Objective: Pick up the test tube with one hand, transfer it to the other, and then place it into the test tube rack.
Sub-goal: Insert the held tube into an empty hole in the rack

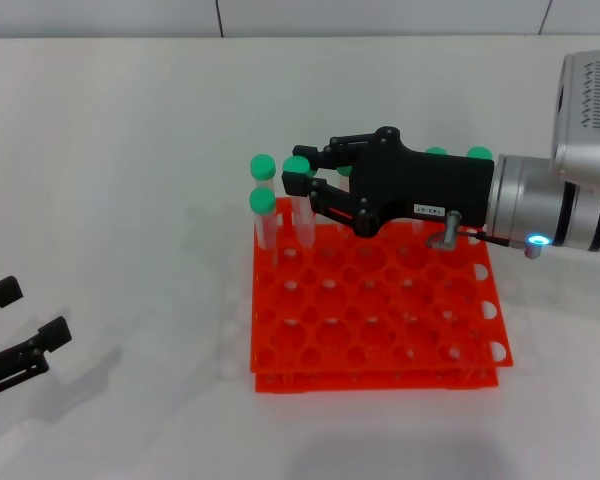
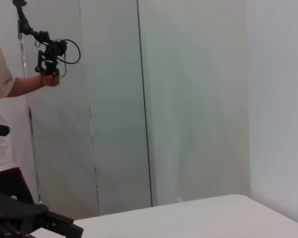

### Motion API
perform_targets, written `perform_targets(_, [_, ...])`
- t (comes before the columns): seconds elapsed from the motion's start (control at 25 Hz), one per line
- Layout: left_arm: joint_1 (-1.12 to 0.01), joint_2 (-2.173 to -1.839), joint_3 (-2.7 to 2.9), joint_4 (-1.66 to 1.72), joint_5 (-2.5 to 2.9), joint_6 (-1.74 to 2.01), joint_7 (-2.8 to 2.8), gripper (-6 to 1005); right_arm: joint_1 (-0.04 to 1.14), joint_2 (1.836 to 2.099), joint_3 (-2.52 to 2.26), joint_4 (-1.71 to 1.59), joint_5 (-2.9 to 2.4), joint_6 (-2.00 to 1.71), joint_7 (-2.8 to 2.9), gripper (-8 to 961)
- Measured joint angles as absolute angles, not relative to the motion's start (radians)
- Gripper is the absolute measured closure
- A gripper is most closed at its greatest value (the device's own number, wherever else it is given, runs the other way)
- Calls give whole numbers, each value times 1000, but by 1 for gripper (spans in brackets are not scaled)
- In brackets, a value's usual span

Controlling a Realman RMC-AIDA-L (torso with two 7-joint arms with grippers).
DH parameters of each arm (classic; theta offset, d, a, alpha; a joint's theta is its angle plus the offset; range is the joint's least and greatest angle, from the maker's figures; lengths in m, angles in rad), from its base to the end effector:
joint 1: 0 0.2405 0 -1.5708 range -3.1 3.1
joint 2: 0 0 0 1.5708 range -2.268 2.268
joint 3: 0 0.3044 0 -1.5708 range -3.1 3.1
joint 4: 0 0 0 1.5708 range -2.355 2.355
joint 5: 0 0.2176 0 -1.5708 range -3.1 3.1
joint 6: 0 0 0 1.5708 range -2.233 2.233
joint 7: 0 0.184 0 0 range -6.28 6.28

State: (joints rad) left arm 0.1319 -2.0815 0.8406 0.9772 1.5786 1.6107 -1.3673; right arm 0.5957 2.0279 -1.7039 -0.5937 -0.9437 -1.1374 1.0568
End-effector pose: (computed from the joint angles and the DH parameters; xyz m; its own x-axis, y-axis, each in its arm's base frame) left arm -0.3888 0.2025 0.0151 0.6394 0.3705 0.6737 0.7068 -0.6281 -0.3255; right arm 0.1792 0.3946 -0.1271 0.7823 -0.0460 -0.6212 -0.2192 -0.9538 -0.2054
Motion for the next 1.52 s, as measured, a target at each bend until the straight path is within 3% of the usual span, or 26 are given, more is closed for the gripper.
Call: perform_targets(1.52, [117,-2082,842,958,1578,1611,-1367,104,587,2028,-1727,-584,-942,-1112,1031,560])
